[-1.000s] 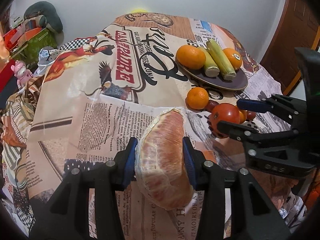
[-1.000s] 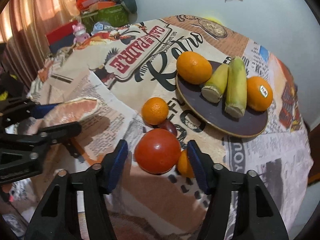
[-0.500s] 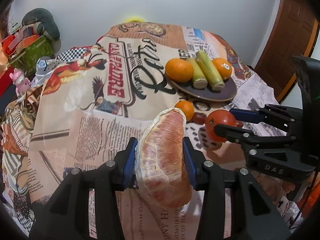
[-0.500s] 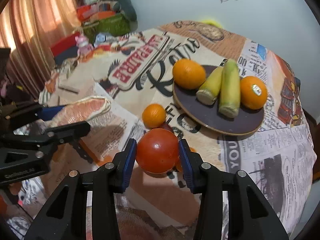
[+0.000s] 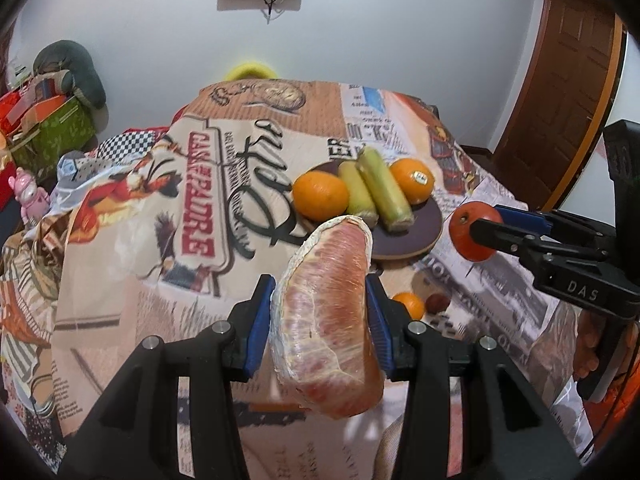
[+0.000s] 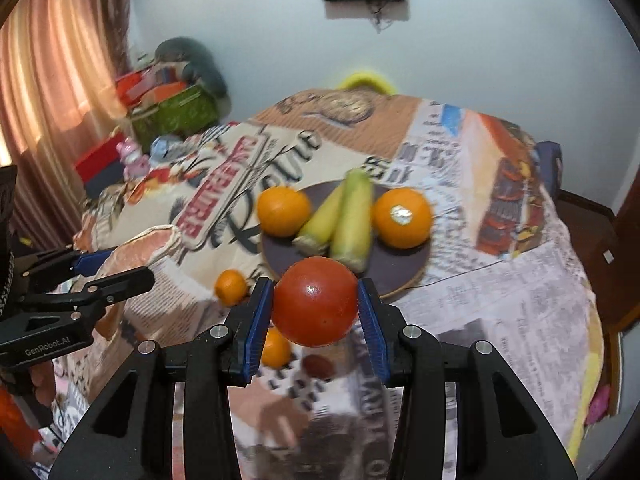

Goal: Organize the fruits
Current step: 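Carry the pomelo toward the plate with the left tool while the right tool carries the tomato, then lower the pomelo onto the plate with the left tool while the right tool places the tomato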

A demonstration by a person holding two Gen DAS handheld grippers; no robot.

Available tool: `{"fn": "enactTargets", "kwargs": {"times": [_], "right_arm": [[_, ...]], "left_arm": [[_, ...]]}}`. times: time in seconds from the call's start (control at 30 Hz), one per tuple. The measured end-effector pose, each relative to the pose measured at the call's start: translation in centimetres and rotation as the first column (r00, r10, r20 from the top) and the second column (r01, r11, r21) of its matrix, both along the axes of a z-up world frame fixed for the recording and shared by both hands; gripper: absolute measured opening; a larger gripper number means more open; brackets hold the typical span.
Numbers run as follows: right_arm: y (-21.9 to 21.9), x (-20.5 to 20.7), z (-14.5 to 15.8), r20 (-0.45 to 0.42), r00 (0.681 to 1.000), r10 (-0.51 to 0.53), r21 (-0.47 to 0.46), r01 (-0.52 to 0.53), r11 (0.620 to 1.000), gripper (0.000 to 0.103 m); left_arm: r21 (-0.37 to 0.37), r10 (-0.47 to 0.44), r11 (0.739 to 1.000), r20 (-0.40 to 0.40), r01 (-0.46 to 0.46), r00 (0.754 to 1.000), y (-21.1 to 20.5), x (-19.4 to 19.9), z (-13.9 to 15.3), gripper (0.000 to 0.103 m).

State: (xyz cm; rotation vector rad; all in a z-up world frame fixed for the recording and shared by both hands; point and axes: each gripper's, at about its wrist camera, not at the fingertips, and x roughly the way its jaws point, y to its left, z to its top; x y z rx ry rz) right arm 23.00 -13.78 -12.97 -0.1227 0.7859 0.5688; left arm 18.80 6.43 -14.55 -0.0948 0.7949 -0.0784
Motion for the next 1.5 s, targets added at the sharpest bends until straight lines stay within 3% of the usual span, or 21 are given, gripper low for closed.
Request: {"fn": "enactTargets", "kwargs": {"times": [0.3,0.6,1.07,1.5], "right_arm": [[-3.1,2.4,1.2,0.04,0.996,-0.083,0.029,0.082,0.996,0.04],[-3.7,4.7,0.7,0.038,0.995,-0.095,0.05,0.093,0.994,0.04],[-2.1,7.9,-2.7,-0.015,0.998,-0.066,0.031,0.067,0.997,0.04],[-2.1,8.8,-4.6,-0.054,0.998,-0.041,0.045,0.043,0.998,0.04]], "left_arm": [[-0.01,-0.017,1.0,0.041,0.017,0.999,-1.7,3.6,1.2,0.044],[-0.016,-0.035,0.999,0.055,0.036,0.998,-3.3,7.6,1.2,0.044],[-0.024,-0.041,0.999,0.02,0.042,0.999,-4.9,13.4,-1.6,0.044],[-0.005,-0.029,1.0,-0.026,0.029,0.999,-5.5,15.7,-4.1,0.045]]}}
